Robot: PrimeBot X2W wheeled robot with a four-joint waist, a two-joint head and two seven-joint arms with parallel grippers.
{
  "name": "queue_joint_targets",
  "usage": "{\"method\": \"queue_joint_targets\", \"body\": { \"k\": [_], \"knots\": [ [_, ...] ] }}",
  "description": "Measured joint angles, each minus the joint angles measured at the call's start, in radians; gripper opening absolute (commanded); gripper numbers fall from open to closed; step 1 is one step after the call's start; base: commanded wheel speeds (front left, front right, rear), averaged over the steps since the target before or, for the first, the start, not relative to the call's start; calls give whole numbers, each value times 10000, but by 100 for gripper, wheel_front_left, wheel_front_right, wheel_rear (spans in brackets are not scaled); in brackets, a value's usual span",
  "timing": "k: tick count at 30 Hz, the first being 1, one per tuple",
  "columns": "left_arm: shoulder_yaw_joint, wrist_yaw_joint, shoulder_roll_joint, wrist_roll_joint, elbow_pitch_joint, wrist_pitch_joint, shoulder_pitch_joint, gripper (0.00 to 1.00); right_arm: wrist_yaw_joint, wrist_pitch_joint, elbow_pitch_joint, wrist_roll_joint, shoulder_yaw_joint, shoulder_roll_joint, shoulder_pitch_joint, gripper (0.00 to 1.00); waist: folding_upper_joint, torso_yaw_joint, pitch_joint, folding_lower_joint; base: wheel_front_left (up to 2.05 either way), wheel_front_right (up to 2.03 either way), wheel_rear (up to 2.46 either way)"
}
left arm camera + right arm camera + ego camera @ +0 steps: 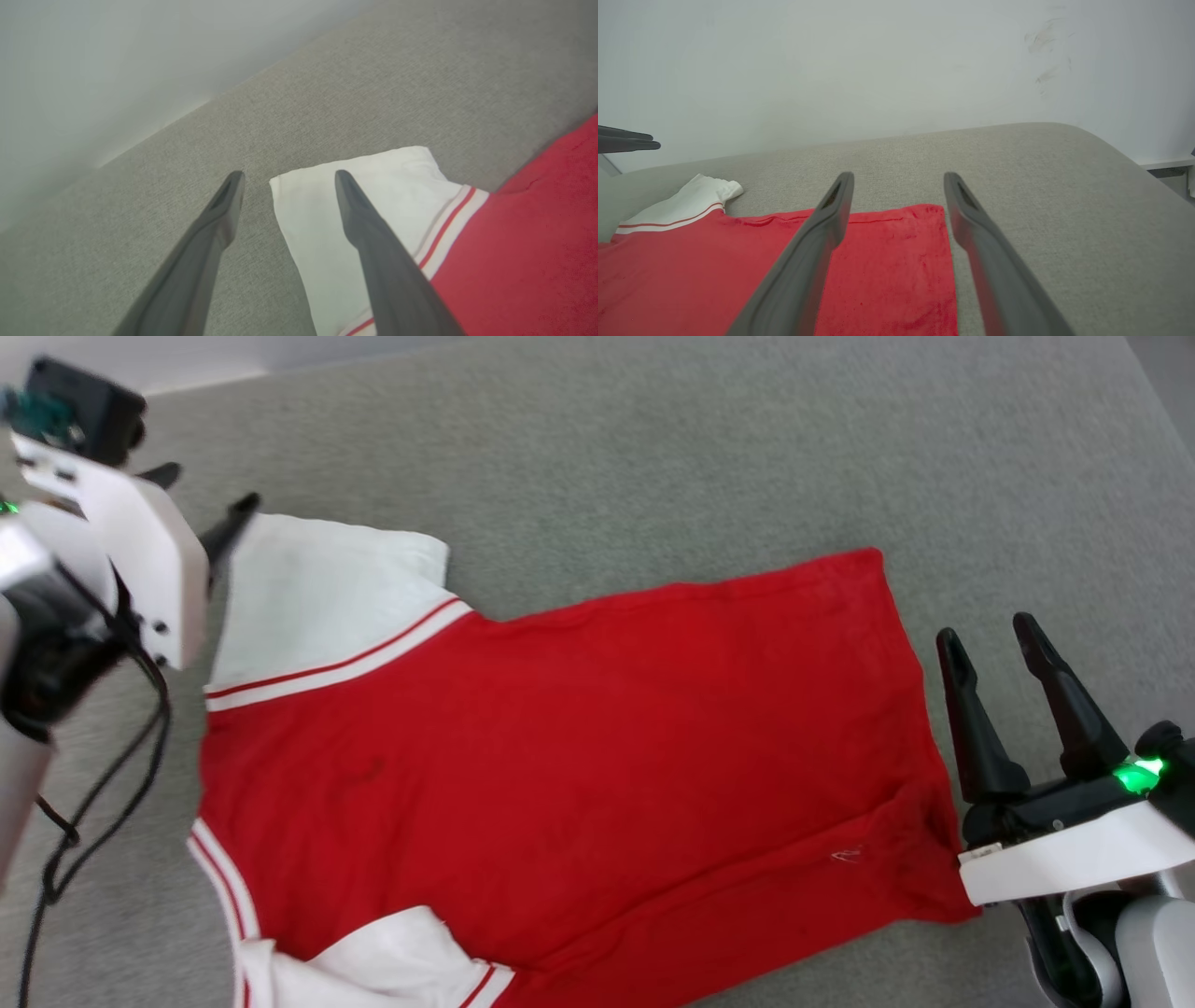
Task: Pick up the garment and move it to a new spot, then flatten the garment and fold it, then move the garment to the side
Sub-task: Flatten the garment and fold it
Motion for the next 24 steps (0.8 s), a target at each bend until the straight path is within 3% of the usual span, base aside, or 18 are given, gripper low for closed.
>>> {"method": "queue_joint_targets", "body": {
  "k": [6, 10, 15, 18, 20, 22, 24],
  "knots": [
    [-217, -23, 458, -915, 1208, 2815, -1398, 100, 0, -219, 178, 21, 295, 90, -290, 100, 0, -626, 694, 0, 0, 0, 0],
    [-25, 598, 665, -1480, 2038, 4445, -1853, 100, 0, -322, 397, 54, 499, 163, -441, 100, 0, -1127, 1259, 0, 0, 0, 0],
    [54, 725, 892, -1569, 2080, 4725, -1917, 100, -2, -397, 543, 81, 541, 203, -473, 100, 0, -1367, 1627, 0, 0, 0, 0],
    [-92, 522, 1030, -1597, 2006, 4970, -1914, 100, 0, -453, 619, 59, 558, 203, -477, 100, 0, -1428, 1768, 0, 0, 0, 0],
    [-27, 468, 988, -1894, 2036, 5066, -1895, 0, 0, -479, 656, 42, 564, 209, -488, 100, 0, -1429, 1816, 0, 0, 0, 0],
    [17, 464, 951, -2073, 2042, 5093, -1885, 0, 0, -443, 696, 17, 558, 209, -517, 100, 0, -1399, 1829, 0, 0, 0, 0],
    [-19, 376, 734, -1948, 2067, 4441, -1741, 0, 0, -337, 736, -63, 506, 201, -573, 100, 0, -1289, 1749, 0, 0, 0, 0]
  ]
}}
